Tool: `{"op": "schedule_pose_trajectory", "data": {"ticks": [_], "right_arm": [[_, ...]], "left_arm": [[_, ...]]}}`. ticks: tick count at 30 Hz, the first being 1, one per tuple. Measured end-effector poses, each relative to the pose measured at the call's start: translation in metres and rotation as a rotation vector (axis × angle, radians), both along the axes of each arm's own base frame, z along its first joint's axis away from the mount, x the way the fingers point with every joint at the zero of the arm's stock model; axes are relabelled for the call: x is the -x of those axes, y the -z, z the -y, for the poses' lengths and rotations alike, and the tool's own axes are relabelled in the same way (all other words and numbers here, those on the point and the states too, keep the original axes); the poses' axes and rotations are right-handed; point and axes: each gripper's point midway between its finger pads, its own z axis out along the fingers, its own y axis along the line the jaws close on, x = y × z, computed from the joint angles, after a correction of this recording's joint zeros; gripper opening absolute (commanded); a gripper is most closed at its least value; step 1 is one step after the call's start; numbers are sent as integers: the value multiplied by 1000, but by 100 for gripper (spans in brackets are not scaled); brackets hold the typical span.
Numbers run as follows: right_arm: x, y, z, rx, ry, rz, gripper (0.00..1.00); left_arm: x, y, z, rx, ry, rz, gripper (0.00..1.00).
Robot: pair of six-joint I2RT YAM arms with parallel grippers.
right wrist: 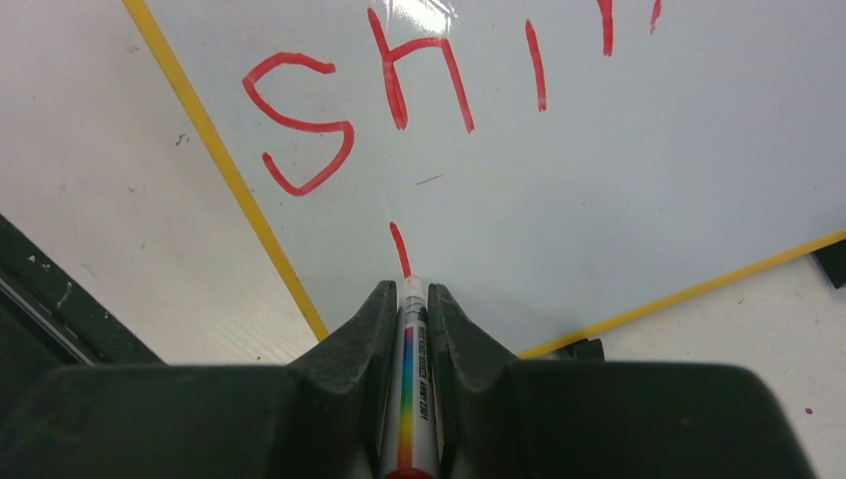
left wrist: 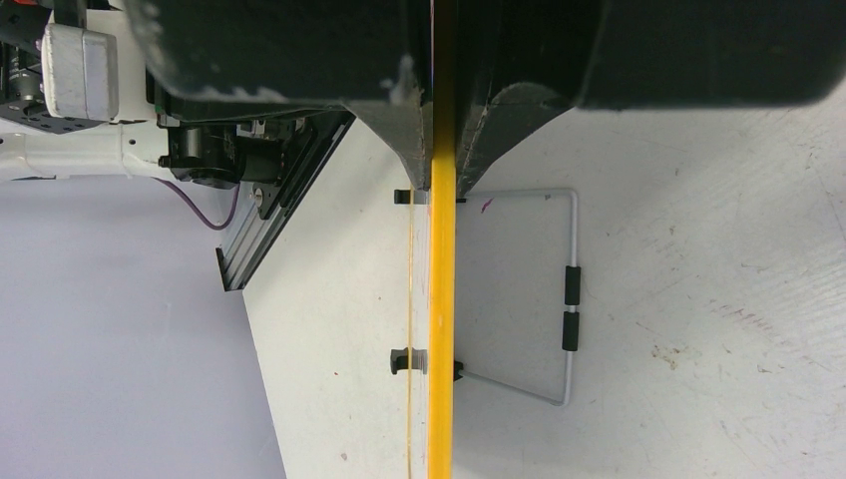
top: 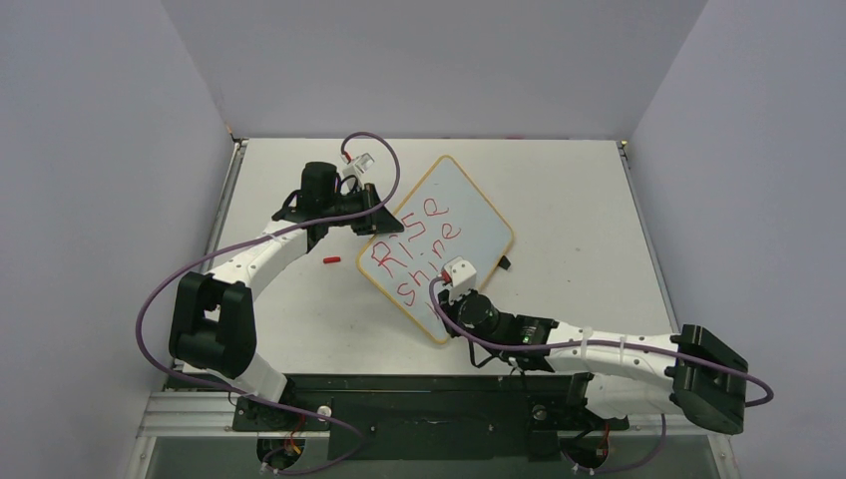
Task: Write a sentence on the whiteboard
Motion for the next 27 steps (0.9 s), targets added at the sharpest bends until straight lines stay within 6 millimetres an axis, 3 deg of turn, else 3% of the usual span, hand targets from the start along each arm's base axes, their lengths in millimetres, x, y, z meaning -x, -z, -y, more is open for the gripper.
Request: {"op": "schedule_pose_trajectory", "data": {"ticks": [11, 27], "right_arm": [[-9, -7, -5, 21, 21, 25, 0], [-20, -3, 7, 48, 100, 32, 0]], "left_arm": [[0, 0, -1, 0, -2, 0, 0], [0, 0, -1, -1, -3, 0, 0]]}}
